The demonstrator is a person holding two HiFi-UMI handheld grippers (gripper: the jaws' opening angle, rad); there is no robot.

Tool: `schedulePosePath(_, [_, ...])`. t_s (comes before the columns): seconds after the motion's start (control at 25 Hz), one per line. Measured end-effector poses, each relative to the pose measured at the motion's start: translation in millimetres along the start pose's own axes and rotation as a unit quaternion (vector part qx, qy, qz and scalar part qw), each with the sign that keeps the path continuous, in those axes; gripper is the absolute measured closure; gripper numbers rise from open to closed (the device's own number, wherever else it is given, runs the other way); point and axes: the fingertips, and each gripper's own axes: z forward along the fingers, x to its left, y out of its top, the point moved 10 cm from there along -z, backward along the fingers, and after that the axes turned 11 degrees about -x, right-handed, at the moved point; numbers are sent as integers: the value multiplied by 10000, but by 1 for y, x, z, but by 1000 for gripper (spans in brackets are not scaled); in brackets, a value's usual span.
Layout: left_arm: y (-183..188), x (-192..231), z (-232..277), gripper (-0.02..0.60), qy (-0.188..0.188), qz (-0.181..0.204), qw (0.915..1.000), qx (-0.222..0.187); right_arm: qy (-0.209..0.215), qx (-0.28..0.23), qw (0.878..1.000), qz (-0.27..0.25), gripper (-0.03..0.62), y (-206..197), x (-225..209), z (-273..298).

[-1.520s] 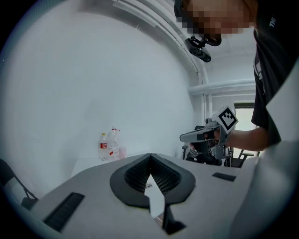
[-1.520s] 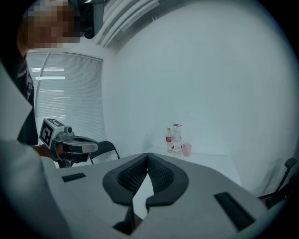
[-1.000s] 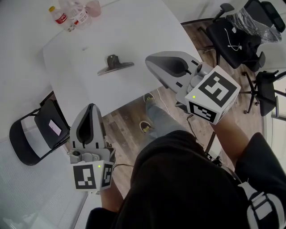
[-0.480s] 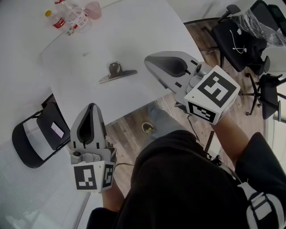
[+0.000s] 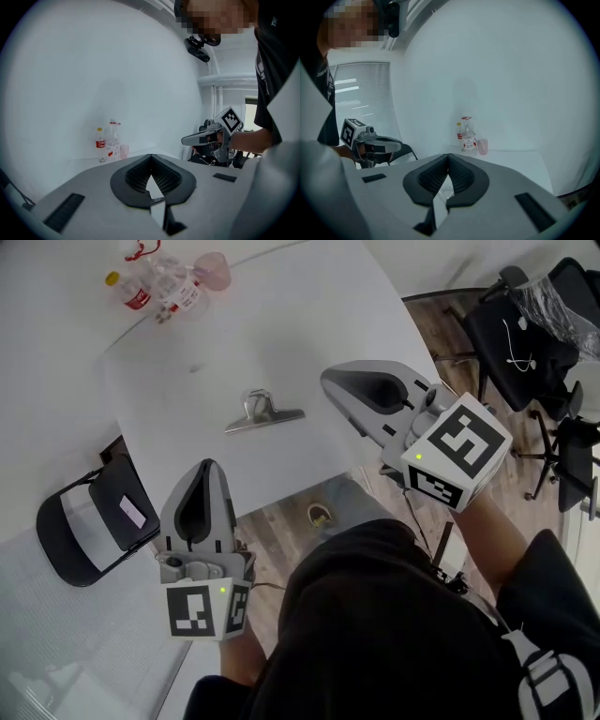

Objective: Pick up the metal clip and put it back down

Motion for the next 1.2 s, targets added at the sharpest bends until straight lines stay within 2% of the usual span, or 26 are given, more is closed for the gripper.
schedulePosePath(0.48, [22,-8,44,560,235,303,9992,100,287,-83,9995,143,576,10,-48,8])
schedulePosePath(0.68, [25,-15,52,560,366,469,9982,41,409,-126,9991,34,576,16,-64,5])
schedulePosePath(1.0, [15,-5,53,560,453,754,9955,350,507,-53,9986,-162,576,23,-70,10])
schedulePosePath(1.2, [-1,10,39,558,361,597,9963,498,570,88,9978,-320,574,21,-58,23])
